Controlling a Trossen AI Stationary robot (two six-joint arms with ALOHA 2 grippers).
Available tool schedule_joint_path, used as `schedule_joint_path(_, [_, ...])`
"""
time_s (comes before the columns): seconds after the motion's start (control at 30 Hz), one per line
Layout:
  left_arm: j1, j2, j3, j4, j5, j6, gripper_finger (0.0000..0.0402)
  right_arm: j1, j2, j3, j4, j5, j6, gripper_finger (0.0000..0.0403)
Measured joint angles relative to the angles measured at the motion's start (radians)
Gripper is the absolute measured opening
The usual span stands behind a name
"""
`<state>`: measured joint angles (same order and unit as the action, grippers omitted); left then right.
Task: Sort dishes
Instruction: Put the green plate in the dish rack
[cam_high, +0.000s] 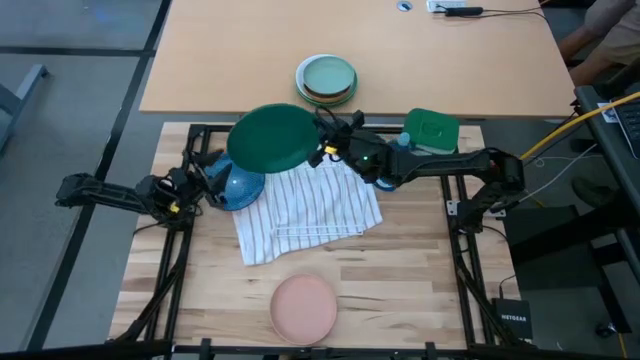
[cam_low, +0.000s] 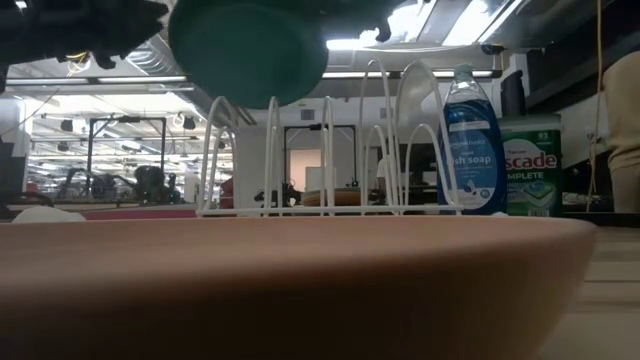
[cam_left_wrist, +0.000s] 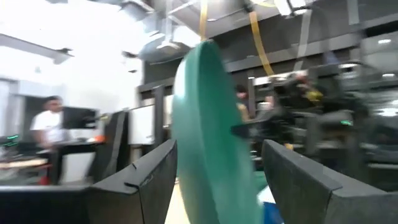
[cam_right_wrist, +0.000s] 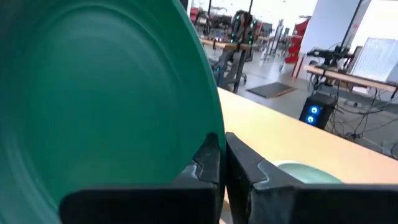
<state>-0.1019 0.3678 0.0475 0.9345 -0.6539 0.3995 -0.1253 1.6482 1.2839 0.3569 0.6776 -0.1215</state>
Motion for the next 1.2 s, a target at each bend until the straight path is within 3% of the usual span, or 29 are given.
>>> schedule_joint_path(0.3, [0.093,0.004,0.000,-0.005,-0.046,0.017,0.0225,0.000,0.034,0.000,0.071,-0.015,-0.015,0.0007])
schedule_joint_path(0.8, [0.243,0.077,0.000,-0.011,-0.041,-0.155,0.0221,0.000,0.034,0.000,0.088,-0.184,0.020,0.0007])
schedule_joint_path(0.97, [0.257,0.082,0.000,-0.011,-0.040,-0.172,0.0167,0.000,0.034,0.000,0.087,-0.223,0.022,0.0007])
schedule_joint_path(1.2, [0.257,0.082,0.000,-0.010,-0.039,-0.171,0.0051,0.001,0.034,0.000,0.083,-0.250,0.023,0.0021])
